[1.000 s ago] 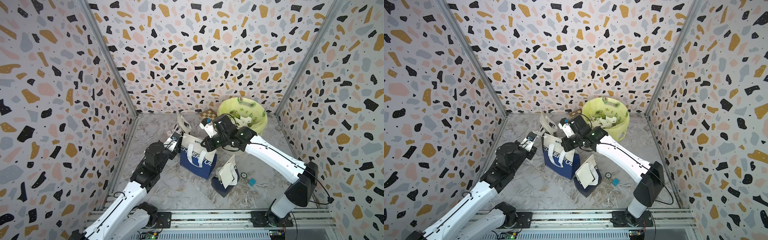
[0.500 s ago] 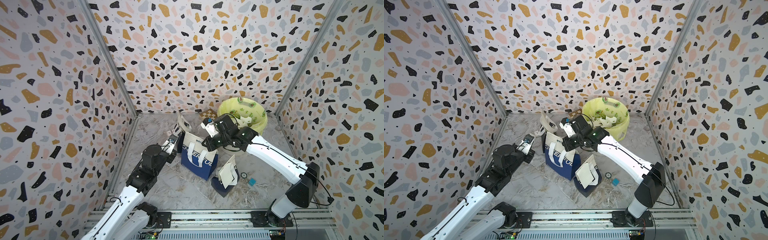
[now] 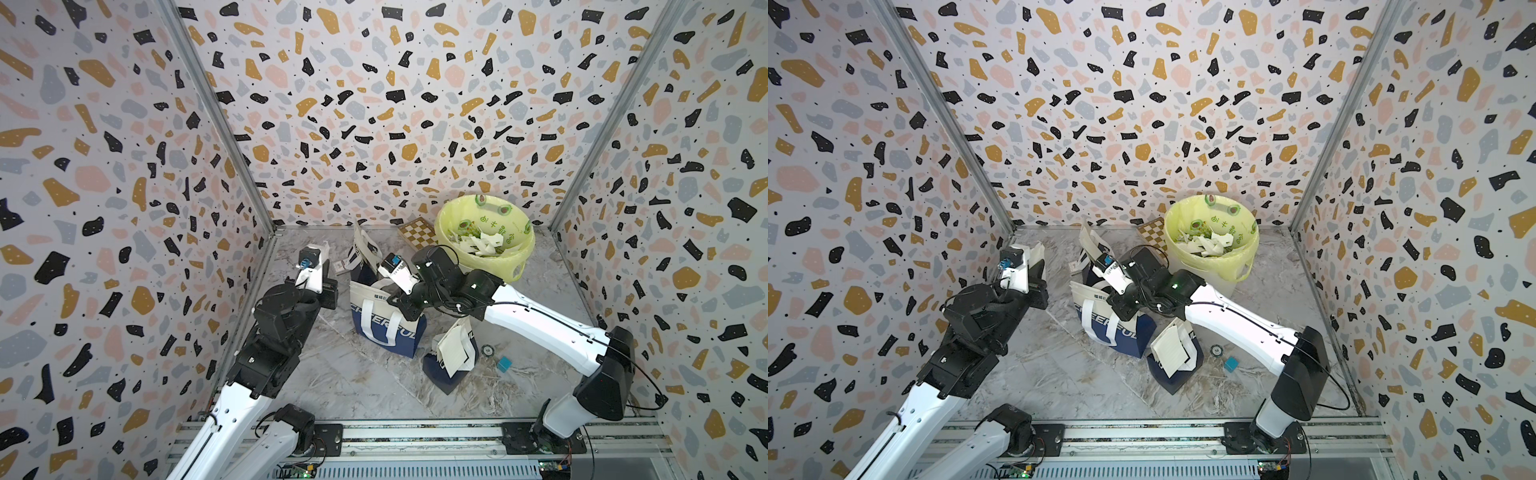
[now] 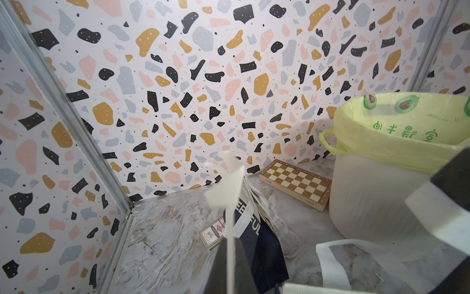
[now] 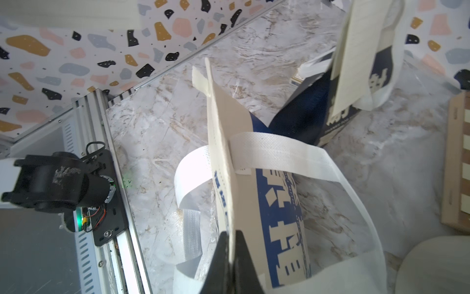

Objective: Shred takeout receipts and throw away
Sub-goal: Place the takeout bag at the center of the board, then shred the takeout receipt.

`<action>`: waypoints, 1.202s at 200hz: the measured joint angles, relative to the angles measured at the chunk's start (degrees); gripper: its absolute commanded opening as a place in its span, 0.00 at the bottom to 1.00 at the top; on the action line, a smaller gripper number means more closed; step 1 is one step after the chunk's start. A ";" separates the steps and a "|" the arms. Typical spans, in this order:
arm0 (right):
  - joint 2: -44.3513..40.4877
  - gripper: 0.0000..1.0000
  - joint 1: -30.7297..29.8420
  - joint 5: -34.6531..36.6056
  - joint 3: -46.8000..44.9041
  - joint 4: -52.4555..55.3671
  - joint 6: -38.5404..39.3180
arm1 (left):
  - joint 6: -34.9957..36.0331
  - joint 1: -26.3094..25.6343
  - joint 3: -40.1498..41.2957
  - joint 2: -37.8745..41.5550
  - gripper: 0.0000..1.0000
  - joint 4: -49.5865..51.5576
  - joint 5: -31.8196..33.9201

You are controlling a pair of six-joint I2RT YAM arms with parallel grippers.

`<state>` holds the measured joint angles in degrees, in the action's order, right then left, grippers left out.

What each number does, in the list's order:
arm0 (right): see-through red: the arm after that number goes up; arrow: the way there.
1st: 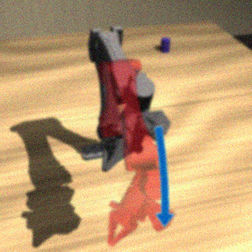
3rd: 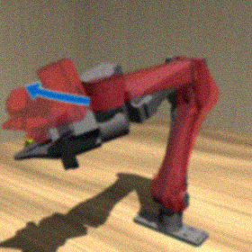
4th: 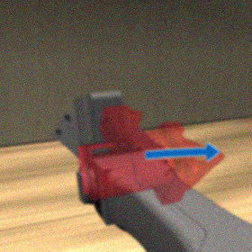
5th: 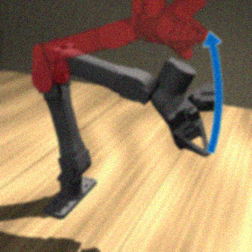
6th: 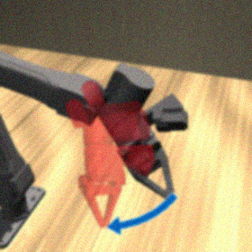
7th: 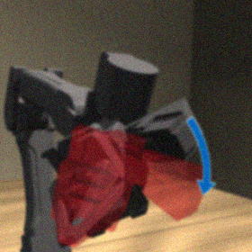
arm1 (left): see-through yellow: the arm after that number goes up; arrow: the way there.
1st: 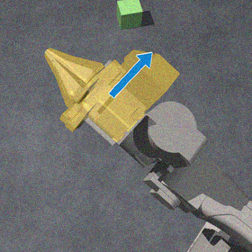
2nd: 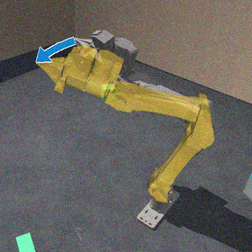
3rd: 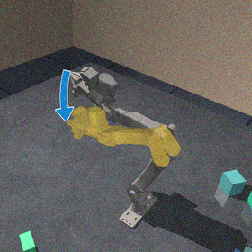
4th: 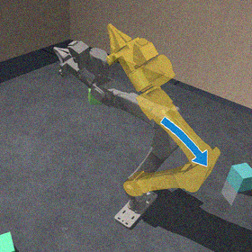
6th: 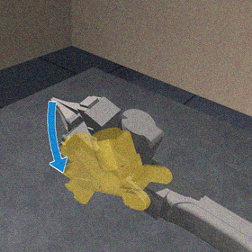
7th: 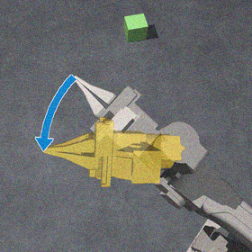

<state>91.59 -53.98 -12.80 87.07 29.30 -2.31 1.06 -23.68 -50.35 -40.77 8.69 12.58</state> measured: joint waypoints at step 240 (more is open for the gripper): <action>-8.81 0.68 21.62 -24.74 18.75 0.72 11.02 | 3.48 4.90 -28.35 -29.97 0.00 -2.14 -63.71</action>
<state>82.78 -32.36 -37.54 105.82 30.02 8.71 4.54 -18.79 -78.70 -70.74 6.55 -51.13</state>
